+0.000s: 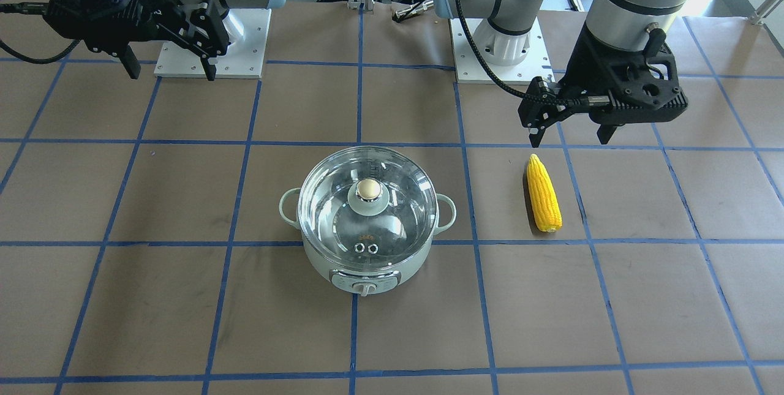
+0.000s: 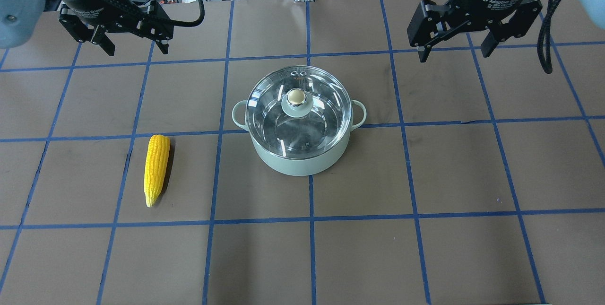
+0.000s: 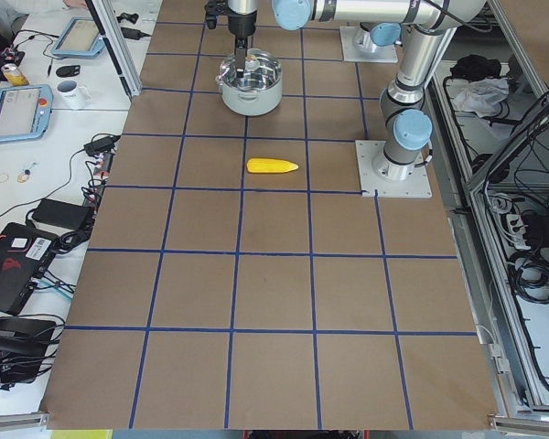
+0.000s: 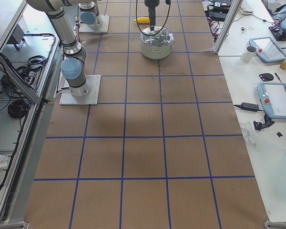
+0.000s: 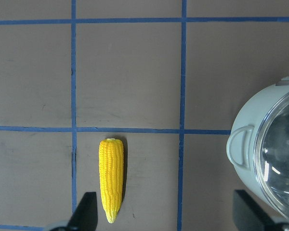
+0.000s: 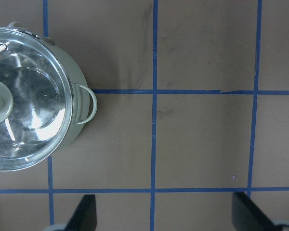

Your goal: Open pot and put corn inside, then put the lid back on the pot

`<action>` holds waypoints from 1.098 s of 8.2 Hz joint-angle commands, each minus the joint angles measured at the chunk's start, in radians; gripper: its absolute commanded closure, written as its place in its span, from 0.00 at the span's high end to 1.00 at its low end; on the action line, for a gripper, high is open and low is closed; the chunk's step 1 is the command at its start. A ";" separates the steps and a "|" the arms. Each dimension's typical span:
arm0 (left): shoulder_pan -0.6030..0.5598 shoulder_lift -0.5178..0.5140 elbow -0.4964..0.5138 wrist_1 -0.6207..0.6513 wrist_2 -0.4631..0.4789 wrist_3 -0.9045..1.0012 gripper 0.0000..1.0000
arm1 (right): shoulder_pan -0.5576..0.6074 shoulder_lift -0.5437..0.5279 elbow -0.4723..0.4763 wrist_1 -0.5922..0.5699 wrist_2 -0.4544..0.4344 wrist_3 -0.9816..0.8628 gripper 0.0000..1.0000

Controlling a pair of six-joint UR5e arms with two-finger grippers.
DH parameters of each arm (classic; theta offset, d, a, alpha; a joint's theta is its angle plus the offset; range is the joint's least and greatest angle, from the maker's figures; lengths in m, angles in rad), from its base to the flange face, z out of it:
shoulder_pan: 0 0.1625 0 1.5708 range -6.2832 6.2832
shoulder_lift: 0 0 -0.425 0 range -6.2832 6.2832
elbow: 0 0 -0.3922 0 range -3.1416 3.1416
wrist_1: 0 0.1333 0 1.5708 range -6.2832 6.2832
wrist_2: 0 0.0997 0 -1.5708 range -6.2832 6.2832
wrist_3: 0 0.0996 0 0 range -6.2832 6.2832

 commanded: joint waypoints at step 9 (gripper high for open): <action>0.196 -0.108 -0.185 0.176 -0.008 0.354 1.00 | 0.273 0.305 -0.013 -0.384 0.018 0.326 1.00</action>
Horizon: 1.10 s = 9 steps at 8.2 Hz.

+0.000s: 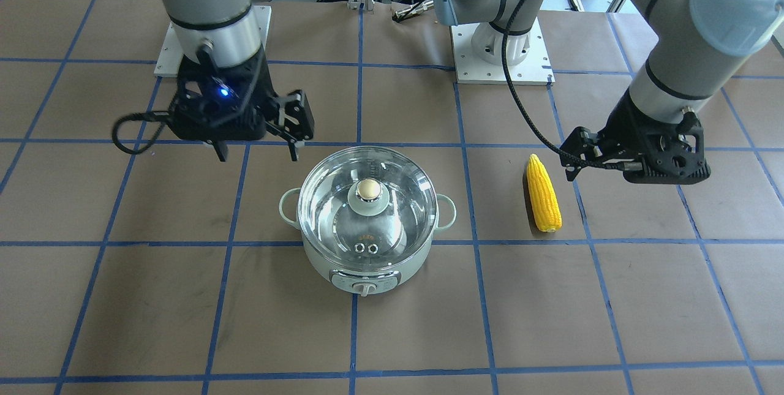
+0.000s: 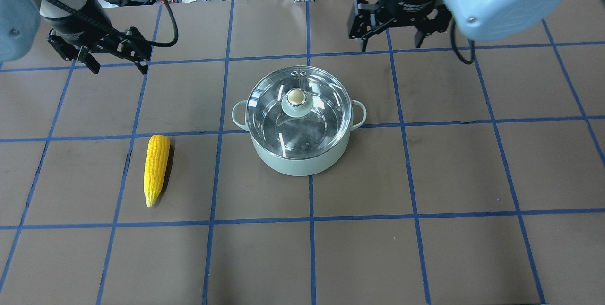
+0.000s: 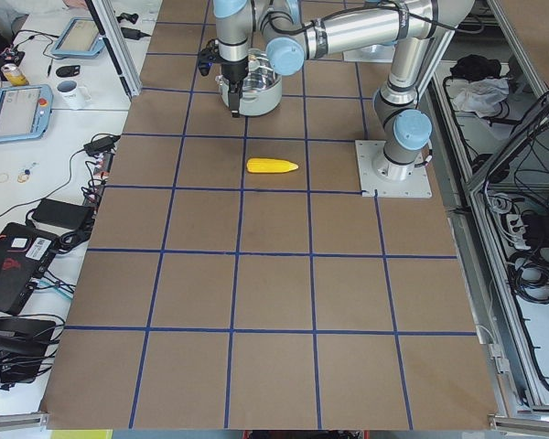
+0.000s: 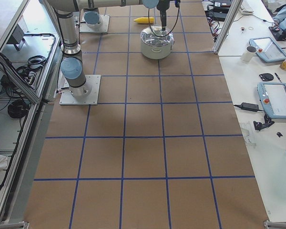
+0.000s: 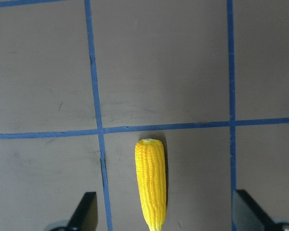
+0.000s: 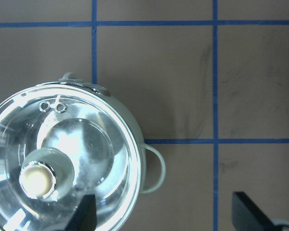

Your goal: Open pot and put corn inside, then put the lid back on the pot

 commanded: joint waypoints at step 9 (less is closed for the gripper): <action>0.112 -0.215 -0.218 0.081 -0.100 0.130 1.00 | 0.204 0.230 0.024 -0.220 0.053 0.356 1.00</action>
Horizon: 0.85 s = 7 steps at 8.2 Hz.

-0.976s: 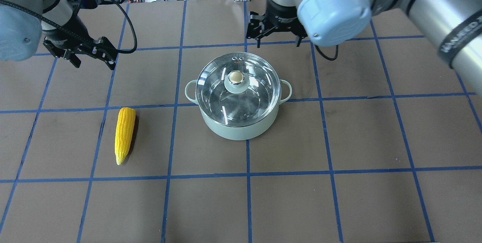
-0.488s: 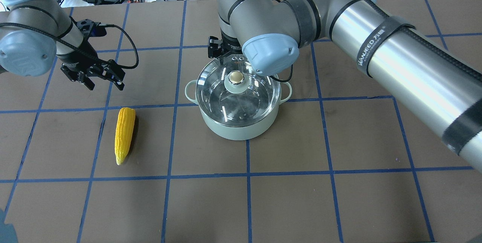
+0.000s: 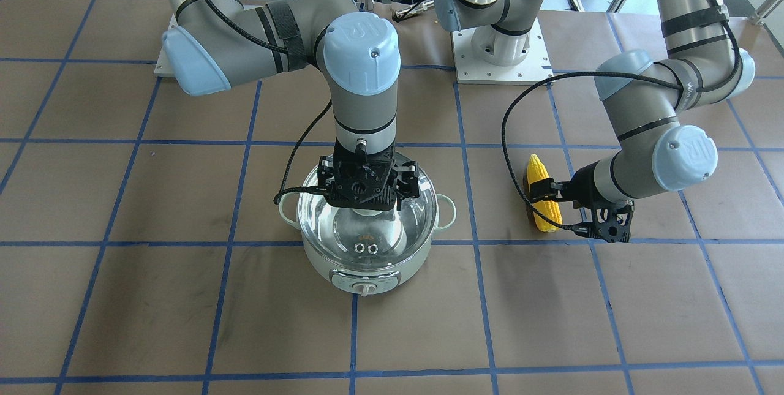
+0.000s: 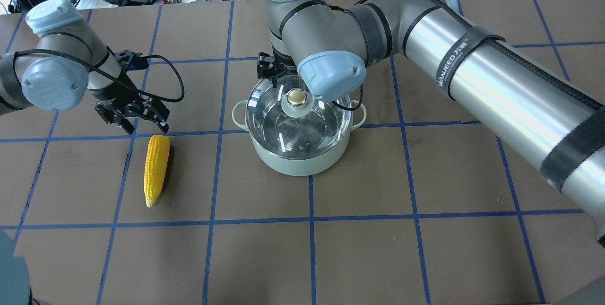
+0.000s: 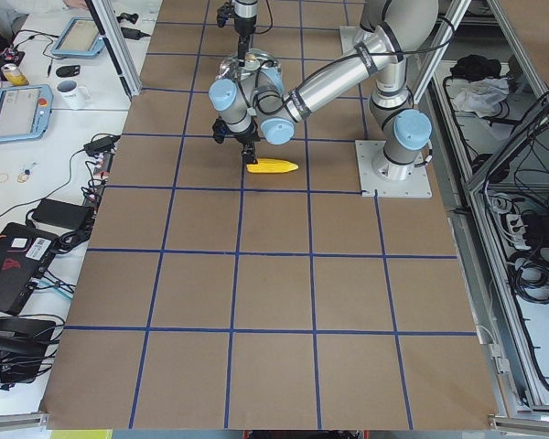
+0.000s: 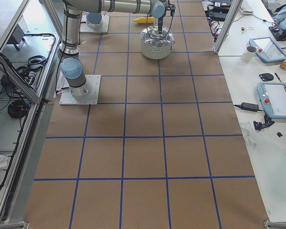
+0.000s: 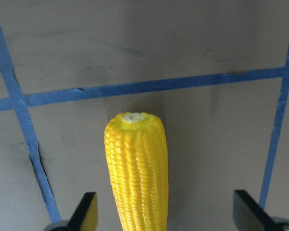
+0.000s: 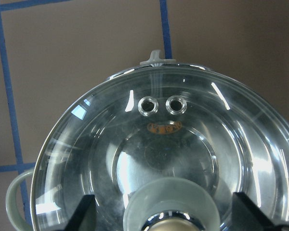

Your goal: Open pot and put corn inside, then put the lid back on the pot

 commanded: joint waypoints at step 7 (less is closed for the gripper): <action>0.008 -0.101 -0.019 0.034 -0.004 -0.009 0.00 | 0.000 -0.009 -0.008 0.083 0.035 0.014 0.14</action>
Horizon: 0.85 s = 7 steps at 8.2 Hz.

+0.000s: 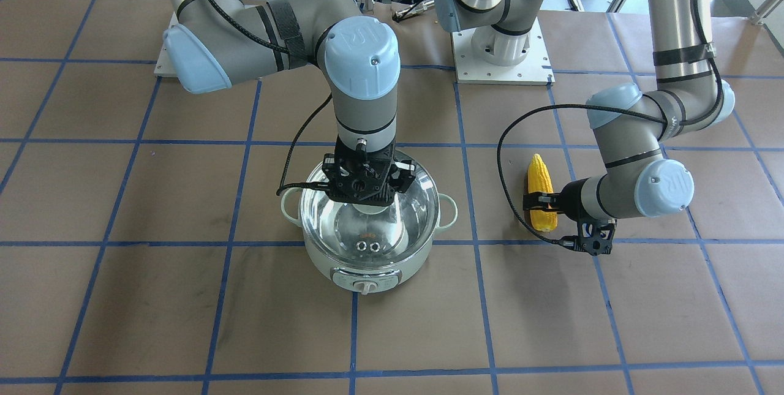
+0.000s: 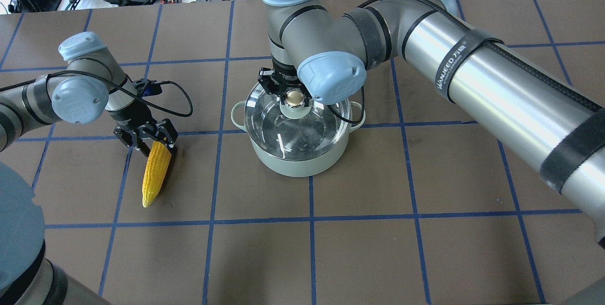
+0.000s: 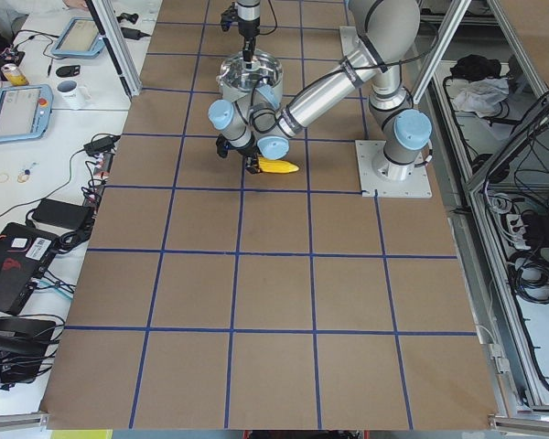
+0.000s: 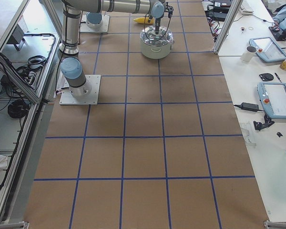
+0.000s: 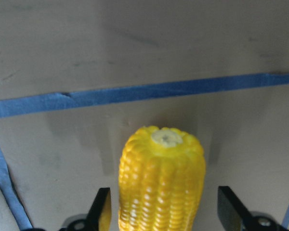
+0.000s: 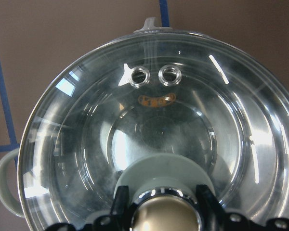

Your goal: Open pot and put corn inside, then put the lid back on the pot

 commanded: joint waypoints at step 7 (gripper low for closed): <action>-0.064 0.209 0.202 -0.226 -0.061 -0.419 0.00 | -0.415 -0.302 -0.059 0.417 0.006 -0.548 0.12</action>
